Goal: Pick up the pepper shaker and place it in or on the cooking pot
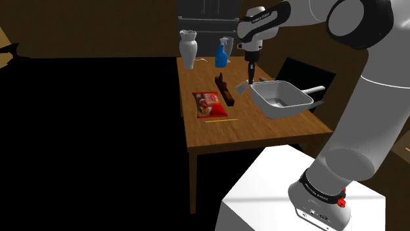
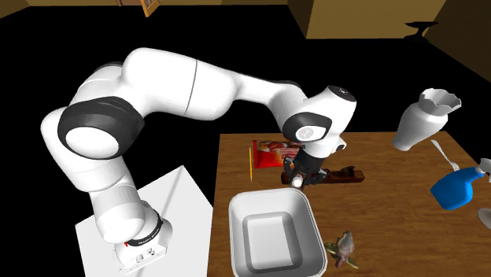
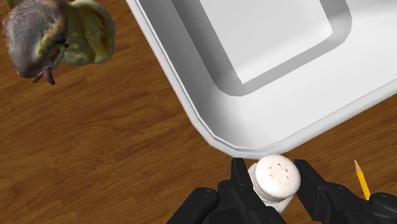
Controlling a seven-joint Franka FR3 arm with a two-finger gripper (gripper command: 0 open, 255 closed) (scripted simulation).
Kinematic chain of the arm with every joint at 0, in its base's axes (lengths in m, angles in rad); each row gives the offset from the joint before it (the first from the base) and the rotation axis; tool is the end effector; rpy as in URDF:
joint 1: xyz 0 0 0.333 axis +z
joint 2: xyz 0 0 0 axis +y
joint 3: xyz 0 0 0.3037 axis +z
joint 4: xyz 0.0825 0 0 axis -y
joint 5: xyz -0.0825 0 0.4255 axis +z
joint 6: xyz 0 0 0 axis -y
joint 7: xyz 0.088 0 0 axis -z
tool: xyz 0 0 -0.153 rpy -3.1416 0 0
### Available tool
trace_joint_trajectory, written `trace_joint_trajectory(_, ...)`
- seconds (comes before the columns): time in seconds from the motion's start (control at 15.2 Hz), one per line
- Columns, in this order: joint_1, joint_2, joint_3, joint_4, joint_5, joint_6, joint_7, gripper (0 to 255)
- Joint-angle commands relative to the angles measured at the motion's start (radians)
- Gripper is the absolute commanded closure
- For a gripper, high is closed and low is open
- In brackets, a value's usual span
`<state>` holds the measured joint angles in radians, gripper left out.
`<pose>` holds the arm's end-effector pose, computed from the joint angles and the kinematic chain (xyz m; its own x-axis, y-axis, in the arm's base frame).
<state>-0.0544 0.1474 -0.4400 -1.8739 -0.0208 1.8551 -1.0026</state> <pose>0.5344 -0.2866 0.3534 0.8573 0.4925 -0.1503 0.4852 -0.8703 -0.0842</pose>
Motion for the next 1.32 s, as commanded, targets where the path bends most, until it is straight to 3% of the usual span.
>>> trace_joint_trajectory(0.0,0.000,-0.007,-0.001,0.021,-0.003,-0.028,0.000,255)
trace_joint_trajectory(1.25,0.001,-0.033,-0.004,0.247,-0.013,-0.277,-0.007,255)
